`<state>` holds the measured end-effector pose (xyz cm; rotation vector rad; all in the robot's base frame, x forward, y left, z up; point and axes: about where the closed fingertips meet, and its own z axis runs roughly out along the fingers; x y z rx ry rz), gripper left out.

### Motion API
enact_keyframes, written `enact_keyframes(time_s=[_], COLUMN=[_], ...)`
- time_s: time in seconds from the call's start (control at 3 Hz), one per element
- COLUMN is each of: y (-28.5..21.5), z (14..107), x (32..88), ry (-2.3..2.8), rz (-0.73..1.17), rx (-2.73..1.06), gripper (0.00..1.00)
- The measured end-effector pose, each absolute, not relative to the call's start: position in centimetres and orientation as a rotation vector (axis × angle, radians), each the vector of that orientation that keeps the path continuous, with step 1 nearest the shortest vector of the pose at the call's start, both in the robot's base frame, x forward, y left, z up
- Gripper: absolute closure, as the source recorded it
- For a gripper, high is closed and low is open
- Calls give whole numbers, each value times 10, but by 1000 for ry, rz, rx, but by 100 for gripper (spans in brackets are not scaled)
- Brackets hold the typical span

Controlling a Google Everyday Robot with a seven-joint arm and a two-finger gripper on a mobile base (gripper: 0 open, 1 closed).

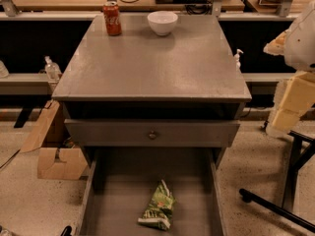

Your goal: Pick green jalapeno chip bag from middle drawer and place on counter

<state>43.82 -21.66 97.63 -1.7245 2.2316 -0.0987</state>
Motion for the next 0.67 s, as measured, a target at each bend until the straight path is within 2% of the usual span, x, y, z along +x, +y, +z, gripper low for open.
enact_keyframes(time_s=[0.67], y=[-218], z=[982], x=[441], ry=[2236], rz=[-130], rx=[-1714], gripper=[0])
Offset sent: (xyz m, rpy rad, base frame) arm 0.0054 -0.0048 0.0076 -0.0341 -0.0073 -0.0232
